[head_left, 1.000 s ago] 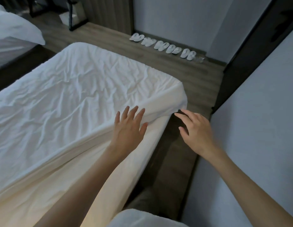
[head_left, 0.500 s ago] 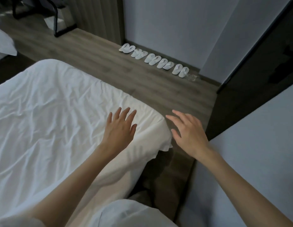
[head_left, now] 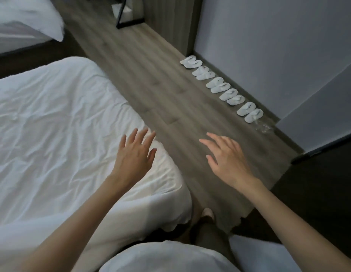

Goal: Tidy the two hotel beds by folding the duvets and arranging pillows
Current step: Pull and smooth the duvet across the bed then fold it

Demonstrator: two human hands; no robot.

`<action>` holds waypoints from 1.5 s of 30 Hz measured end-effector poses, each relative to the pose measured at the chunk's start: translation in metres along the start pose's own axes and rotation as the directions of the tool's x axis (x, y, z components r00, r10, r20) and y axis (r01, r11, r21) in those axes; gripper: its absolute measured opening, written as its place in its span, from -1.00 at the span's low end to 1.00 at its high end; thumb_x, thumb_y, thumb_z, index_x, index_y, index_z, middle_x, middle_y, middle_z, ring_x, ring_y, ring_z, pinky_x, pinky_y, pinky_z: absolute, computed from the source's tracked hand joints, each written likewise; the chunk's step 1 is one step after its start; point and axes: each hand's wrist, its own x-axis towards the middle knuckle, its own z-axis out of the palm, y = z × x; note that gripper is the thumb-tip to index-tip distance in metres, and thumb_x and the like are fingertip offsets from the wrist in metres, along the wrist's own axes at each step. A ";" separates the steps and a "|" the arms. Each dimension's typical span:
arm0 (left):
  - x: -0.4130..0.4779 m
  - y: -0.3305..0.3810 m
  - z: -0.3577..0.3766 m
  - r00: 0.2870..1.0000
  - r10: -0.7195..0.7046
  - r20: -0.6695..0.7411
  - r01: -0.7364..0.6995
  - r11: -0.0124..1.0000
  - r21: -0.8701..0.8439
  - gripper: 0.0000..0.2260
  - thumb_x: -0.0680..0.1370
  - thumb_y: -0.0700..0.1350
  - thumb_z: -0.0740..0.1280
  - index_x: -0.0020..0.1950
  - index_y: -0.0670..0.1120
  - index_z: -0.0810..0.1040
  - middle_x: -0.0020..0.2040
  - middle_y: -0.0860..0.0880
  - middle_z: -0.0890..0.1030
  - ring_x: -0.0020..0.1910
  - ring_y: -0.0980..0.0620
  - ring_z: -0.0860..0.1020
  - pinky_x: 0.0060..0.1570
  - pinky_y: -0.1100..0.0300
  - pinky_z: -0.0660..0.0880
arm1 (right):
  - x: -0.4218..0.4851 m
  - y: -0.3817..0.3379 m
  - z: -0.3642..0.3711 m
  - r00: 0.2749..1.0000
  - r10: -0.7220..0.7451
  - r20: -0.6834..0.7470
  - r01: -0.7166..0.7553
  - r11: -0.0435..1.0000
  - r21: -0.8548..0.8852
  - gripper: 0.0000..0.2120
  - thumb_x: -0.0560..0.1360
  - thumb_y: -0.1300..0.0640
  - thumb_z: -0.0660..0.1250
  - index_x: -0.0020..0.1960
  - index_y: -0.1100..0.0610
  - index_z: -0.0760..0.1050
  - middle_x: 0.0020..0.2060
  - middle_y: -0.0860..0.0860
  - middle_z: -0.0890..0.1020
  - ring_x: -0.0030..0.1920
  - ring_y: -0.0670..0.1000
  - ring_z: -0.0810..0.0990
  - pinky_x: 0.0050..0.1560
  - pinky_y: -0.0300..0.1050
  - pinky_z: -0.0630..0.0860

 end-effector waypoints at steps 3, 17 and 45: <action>0.004 0.030 0.007 0.982 -0.190 0.010 0.190 0.982 0.003 -0.56 0.53 -0.04 0.38 0.39 -0.08 0.44 0.36 -0.13 0.48 0.36 -0.24 0.42 0.24 -0.20 0.38 | 0.032 0.050 -0.005 0.993 -0.103 0.057 0.102 0.995 0.014 -0.52 0.51 0.10 0.34 0.42 -0.03 0.38 0.41 0.00 0.40 0.35 0.07 0.40 0.35 0.11 0.33; 0.087 0.098 0.033 0.764 -0.644 -0.030 0.645 0.763 0.041 -0.58 0.56 -0.05 0.35 0.41 -0.08 0.44 0.37 -0.15 0.47 0.40 -0.25 0.38 0.30 -0.21 0.32 | 0.212 0.134 -0.017 0.834 -0.550 0.049 0.544 0.833 0.103 -0.51 0.43 0.15 0.42 0.34 0.00 0.47 0.33 0.04 0.49 0.24 0.13 0.48 0.25 0.15 0.42; 0.259 0.181 0.062 -0.359 -0.929 -0.089 0.918 -0.334 -0.214 -0.53 0.65 0.07 0.12 0.54 0.01 0.20 0.53 -0.04 0.23 0.50 -0.06 0.20 0.45 -0.01 0.18 | 0.502 0.035 -0.020 -0.311 -0.935 0.170 0.934 -0.268 0.237 -0.53 0.57 0.07 0.26 0.46 -0.07 0.27 0.49 -0.02 0.26 0.45 0.11 0.26 0.42 0.15 0.24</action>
